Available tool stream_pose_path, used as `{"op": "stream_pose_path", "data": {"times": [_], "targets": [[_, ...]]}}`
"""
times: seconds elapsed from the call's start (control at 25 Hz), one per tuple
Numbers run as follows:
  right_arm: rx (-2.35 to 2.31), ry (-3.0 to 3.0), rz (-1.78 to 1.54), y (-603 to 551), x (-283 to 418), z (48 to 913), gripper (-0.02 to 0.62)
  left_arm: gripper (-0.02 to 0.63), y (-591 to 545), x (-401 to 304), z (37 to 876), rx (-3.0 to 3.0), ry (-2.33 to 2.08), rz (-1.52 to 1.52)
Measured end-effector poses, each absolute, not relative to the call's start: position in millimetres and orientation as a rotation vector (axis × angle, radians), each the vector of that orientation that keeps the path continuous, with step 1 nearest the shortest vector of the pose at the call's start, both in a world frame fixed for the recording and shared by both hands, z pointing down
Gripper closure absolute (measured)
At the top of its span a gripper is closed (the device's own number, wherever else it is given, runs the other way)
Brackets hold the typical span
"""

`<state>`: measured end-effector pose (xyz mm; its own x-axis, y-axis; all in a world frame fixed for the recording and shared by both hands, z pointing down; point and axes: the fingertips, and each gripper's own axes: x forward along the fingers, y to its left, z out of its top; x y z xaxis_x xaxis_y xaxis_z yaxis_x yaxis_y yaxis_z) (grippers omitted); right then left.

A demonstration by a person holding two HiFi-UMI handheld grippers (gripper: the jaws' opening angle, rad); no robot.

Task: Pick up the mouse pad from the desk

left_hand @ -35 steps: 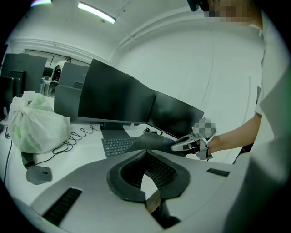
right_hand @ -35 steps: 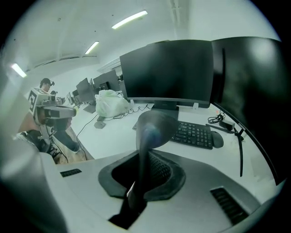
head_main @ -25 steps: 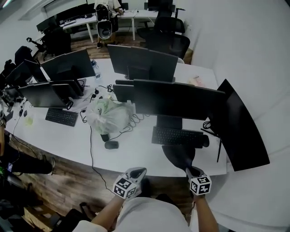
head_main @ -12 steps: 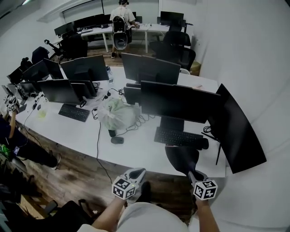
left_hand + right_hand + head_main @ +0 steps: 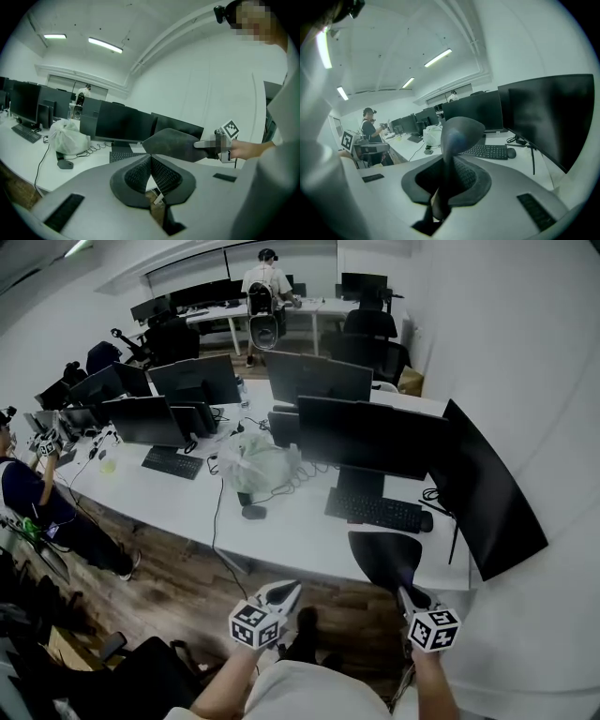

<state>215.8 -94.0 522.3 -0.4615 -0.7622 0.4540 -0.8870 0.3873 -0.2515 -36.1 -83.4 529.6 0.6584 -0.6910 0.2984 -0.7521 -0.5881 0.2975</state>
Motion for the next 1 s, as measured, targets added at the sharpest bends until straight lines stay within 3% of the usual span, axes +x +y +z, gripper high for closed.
{"op": "stream_pose_path", "data": {"times": [1.0], "targets": [[1.586,-2.499,0.602,-38.5,161.9,462.1,0.551,0.591,-43.3,-99.9,478.0,2.595,-1.081,0.149]]}}
